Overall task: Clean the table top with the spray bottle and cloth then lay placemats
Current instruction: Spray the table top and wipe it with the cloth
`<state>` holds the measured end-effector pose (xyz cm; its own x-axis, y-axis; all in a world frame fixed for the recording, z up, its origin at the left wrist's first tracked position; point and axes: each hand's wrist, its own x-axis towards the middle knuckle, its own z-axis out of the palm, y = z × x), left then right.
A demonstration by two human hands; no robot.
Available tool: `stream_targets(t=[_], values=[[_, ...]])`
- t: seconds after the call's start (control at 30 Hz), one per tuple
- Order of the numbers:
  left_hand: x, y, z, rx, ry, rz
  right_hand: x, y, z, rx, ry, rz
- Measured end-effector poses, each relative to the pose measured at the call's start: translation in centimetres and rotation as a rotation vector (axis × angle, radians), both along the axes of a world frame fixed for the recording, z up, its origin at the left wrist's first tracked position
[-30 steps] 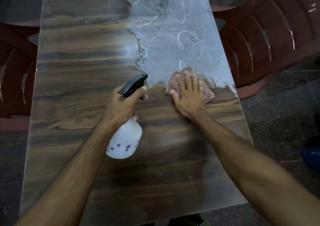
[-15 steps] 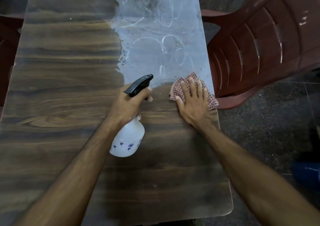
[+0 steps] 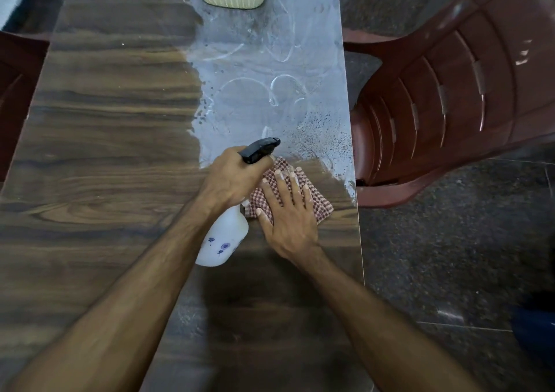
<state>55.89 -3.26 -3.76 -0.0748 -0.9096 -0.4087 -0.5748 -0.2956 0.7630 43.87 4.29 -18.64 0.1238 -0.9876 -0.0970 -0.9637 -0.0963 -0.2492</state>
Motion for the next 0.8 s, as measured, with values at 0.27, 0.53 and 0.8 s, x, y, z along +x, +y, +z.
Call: stream_targets(t=[0.27,0.53,0.8], values=[[0.3,-0.3,0.2,-0.046,-0.053,0.134,0.0,0.0,0.1,-0.007,-0.013,-0.002],[2.3,-1.1,0.7,-0.001,0.008,0.376,0.1,-0.1,-0.3,-0.047,0.001,-0.01],[4.1,0.0,0.4,0.035,-0.04,0.427,0.0,-0.1,-0.2,-0.073,0.009,-0.007]])
